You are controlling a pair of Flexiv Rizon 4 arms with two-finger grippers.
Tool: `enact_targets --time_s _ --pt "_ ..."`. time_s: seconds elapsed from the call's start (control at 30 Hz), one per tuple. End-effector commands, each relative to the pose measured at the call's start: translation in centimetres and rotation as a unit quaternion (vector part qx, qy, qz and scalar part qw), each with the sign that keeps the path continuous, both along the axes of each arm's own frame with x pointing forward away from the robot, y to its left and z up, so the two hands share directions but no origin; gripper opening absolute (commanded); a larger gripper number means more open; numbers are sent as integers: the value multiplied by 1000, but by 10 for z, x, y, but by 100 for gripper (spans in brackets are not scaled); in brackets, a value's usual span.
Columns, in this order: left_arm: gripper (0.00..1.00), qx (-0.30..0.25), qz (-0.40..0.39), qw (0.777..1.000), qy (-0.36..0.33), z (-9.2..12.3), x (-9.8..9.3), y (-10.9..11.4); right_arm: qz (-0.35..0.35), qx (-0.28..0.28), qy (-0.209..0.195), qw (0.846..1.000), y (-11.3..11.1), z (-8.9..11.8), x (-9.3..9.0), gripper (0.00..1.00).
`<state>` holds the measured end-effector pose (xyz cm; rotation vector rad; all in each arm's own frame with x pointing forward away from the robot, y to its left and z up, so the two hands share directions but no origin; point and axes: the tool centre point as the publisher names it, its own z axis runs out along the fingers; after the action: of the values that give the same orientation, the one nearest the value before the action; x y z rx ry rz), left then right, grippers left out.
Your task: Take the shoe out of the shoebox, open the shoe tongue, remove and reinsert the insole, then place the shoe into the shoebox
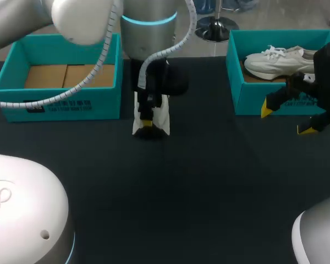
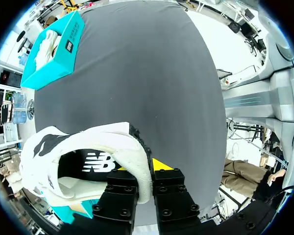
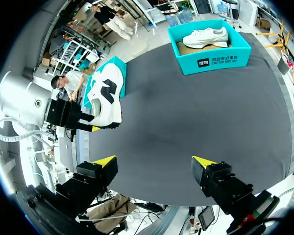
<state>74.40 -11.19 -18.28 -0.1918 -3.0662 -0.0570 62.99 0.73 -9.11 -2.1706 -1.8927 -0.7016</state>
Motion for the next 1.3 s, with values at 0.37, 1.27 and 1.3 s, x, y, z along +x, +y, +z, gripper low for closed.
enact_targets --time_s 0.37,1.27,1.3 --pt "0 -16 66 998 -3 26 62 147 1 -2 4 1000 2 2 4 100" --pt "0 -13 85 996 6 14 70 153 1 -2 4 1000 2 2 4 100" --pt "0 -13 85 996 6 14 70 153 1 -2 4 1000 2 2 4 100"
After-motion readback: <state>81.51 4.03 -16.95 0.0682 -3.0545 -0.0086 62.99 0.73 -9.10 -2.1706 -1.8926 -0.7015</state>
